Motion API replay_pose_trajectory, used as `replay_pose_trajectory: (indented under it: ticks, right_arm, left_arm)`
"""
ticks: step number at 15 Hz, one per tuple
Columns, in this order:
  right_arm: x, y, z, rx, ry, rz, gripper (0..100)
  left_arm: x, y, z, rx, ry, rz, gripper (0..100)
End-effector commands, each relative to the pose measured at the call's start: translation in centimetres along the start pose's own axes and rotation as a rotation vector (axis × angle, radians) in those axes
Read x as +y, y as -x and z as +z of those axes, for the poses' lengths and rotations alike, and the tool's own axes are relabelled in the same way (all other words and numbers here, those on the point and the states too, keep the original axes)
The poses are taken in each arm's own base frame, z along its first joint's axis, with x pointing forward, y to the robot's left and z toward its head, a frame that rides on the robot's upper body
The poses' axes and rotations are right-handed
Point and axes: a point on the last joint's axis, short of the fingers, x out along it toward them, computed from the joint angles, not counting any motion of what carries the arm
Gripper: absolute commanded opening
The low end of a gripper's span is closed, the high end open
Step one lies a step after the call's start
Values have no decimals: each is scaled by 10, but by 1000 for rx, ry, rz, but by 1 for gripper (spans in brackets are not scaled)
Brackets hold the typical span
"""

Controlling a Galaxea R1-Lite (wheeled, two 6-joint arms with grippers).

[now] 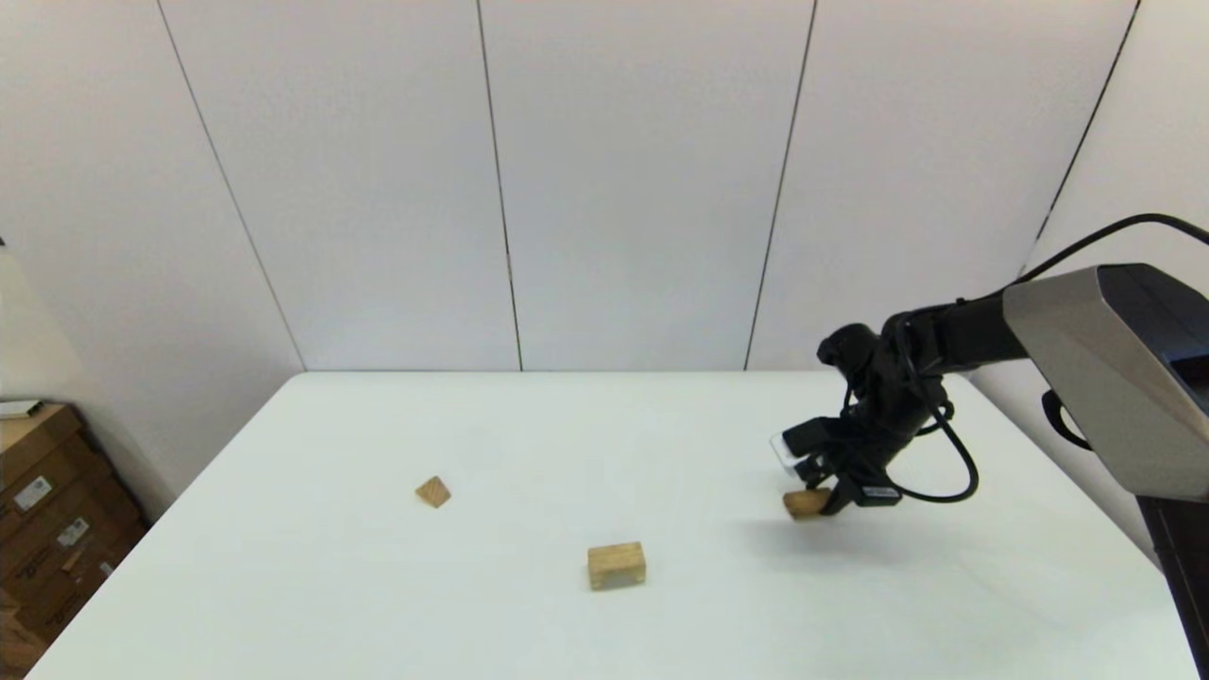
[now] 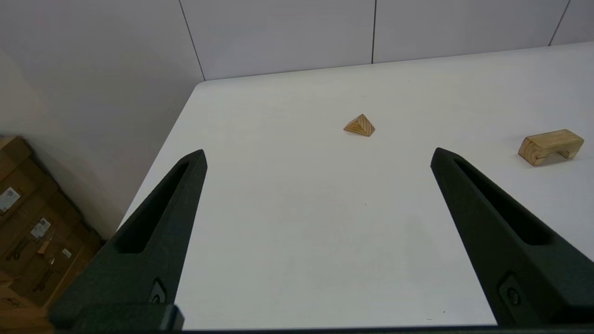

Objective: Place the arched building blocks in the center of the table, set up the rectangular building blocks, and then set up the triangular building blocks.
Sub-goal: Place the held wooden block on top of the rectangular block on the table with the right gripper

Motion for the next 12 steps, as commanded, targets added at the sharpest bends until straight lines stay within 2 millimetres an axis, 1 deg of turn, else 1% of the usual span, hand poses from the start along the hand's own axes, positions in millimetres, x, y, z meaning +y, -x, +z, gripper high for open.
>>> replay_pose_trajectory:
  ticks: [1, 3, 6, 9, 12]
  right_arm:
    - [-1, 30, 22, -13, 36, -71, 0]
    - [0, 46, 41, -27, 21, -108, 0]
    - [6, 65, 76, -57, -9, -147, 0]
    - [17, 75, 114, -95, -50, -141, 0]
    - [28, 77, 145, -117, -29, -123, 0]
  left_arm:
    - [0, 0, 0, 1, -1, 0, 100]
    - [0, 0, 0, 3, -1, 0, 100]
    - [0, 0, 0, 1, -1, 0, 100]
    - [0, 0, 0, 1, -1, 0, 100]
    - [0, 0, 0, 1, -1, 0, 100]
